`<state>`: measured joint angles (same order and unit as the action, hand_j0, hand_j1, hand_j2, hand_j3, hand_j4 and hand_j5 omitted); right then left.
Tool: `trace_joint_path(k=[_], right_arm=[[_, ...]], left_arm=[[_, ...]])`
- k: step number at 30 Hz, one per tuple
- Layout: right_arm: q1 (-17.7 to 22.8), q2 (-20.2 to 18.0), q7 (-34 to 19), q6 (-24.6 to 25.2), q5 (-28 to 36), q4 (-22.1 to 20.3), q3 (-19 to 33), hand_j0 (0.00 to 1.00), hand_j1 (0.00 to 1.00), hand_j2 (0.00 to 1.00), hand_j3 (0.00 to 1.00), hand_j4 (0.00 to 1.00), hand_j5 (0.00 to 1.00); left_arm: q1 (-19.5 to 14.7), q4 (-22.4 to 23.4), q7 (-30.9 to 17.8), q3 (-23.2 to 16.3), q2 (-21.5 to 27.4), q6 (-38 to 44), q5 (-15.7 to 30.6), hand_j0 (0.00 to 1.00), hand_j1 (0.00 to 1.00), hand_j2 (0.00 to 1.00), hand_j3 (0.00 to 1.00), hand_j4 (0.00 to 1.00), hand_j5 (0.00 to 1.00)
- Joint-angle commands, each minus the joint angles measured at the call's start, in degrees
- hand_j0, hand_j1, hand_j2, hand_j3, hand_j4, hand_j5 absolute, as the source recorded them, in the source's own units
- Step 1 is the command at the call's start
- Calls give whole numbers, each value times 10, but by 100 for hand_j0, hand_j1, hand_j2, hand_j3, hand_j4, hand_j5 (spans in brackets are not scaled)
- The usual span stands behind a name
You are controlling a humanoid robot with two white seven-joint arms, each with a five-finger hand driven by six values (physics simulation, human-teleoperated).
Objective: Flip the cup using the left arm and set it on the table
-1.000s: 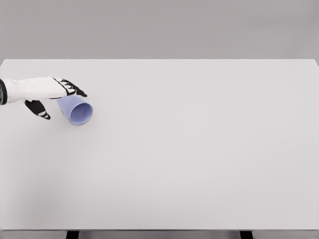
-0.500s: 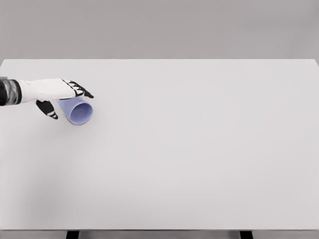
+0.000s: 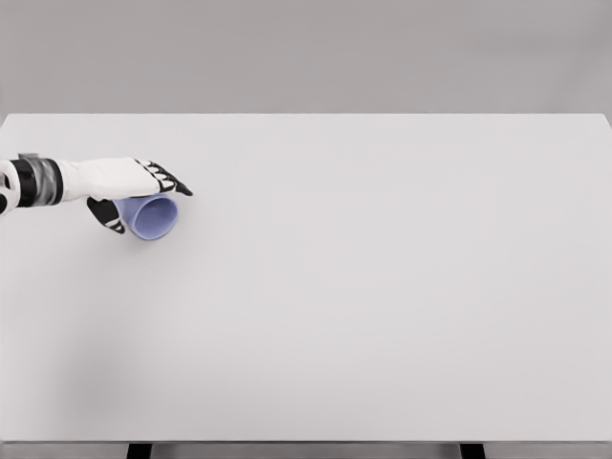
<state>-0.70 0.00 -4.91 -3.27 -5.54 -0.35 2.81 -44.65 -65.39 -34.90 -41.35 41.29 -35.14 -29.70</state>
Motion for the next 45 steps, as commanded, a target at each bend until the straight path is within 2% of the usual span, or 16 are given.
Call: trace_joint_path(k=[1,12,13,19,22,24,26,27,29,30,31,33,34,37,39,45], right_arm=[[0,0,0,0,0,0,0,100,100,100,100,100,100],[0,0,0,0,0,0,0,100,100,100,100,100,100],[0,0,0,0,0,0,0,100,100,100,100,100,100],[0,0,0,0,0,0,0,100,100,100,100,100,100],[0,0,0,-1,0,0,0,100,100,100,100,100,100],[0,0,0,0,0,0,0,100,100,100,100,100,100],[0,0,0,0,0,0,0,100,100,100,100,100,100],[0,0,0,0,0,0,0,100,100,100,100,100,100],[0,0,0,0,0,0,0,100,100,100,100,100,100],[0,0,0,0,0,0,0,100,100,100,100,100,100],[0,0,0,0,0,0,0,100,100,100,100,100,100],[0,0,0,0,0,-1,0,100,100,100,100,100,100],[0,0,0,0,0,0,0,100,100,100,100,100,100],[0,0,0,0,0,0,0,100,100,100,100,100,100],[0,0,0,0,0,0,0,100,100,100,100,100,100],[0,0,0,-1,0,0,0,100,100,100,100,100,100]], left_arm=[[0,4,1,0,-1,1,-4,100,100,100,100,100,100],[1,16,1,0,-5,1,-11,96,96,96,96,96,96],[1,16,1,0,-4,1,-11,92,92,92,92,92,92],[1,16,1,0,-4,1,-10,46,46,46,46,46,46],[1,16,1,0,-4,1,-9,33,33,33,33,33,33],[-2,12,2,2,-4,1,-3,32,32,32,32,32,32],[-3,14,2,2,-4,1,72,32,32,32,32,32,32],[-3,18,-1,1,-2,1,154,32,32,32,32,32,32],[-4,18,-1,3,1,1,212,33,33,33,33,33,33],[-5,24,-1,3,1,1,261,33,33,33,33,33,33],[-5,40,-1,4,1,1,310,33,33,33,33,33,33],[-7,77,-1,4,-2,1,460,33,33,33,33,33,33],[-9,93,-1,6,-4,1,512,33,33,33,33,33,33],[-11,174,-1,6,-51,1,623,35,35,35,35,35,35],[-13,237,-1,8,-111,1,650,36,36,36,36,36,36],[-8,261,-1,3,-120,9,650,37,37,37,37,37,37]])
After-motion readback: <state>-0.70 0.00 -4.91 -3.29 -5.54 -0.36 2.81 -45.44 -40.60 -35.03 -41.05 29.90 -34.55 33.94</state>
